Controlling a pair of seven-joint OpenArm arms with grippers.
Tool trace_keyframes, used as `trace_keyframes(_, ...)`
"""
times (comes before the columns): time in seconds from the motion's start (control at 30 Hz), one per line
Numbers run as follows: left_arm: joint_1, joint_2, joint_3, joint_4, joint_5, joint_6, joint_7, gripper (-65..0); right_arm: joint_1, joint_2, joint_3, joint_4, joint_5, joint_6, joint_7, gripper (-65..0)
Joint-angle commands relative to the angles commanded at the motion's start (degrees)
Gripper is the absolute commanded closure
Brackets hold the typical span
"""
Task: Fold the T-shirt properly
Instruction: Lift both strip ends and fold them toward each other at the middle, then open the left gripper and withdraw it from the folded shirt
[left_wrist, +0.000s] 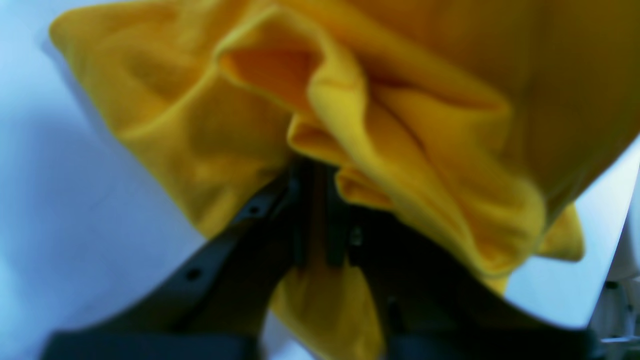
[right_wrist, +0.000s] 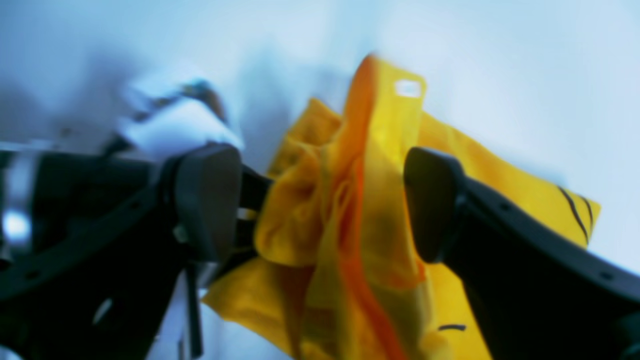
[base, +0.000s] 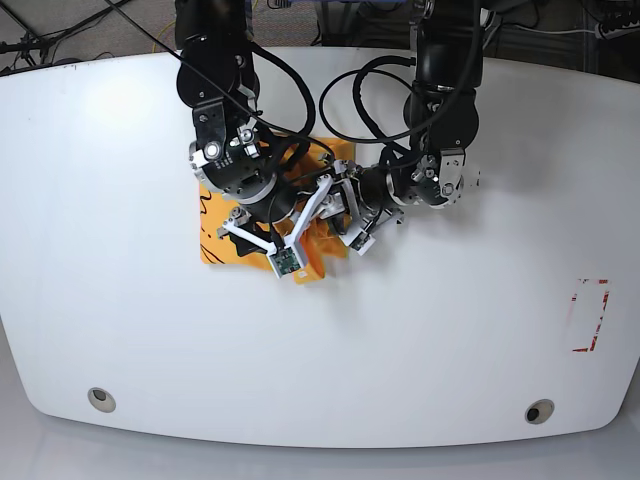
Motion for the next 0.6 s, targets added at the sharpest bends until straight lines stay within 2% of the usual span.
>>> trace_keyframes(0.1,-0.88,-0.44,0.00,0.00,-3.52,0.35,0.00,-24.9,0.18,-0.35,0.18,0.70,0.00,0.09,0.09,-48.8)
trace_keyframes(0.27,-2.20,-3.52,0.00,0.09,-10.02,0.09,0.00,-36.9,1.32,-0.35,0.35,0.79,0.00,0.09,0.09,-48.8)
trace_keyframes(0.4,-2.64,-5.63,-0.09,2.02,-16.88,0.00,0.00,-39.2,1.41,-0.35,0.35,0.79,0.00,0.09,0.09,-48.8)
trace_keyframes(0.43,-2.64,-7.03,-0.09,3.69,-20.48,0.00,0.00,-39.2,1.32,-0.35,0.35,0.79,0.00,0.09,0.09,-48.8)
trace_keyframes(0.6,-2.73,-10.11,-0.88,6.68,-30.24,0.35,0.00,-39.2,1.49,-0.53,0.35,0.79,0.00,0.09,0.09,-48.8)
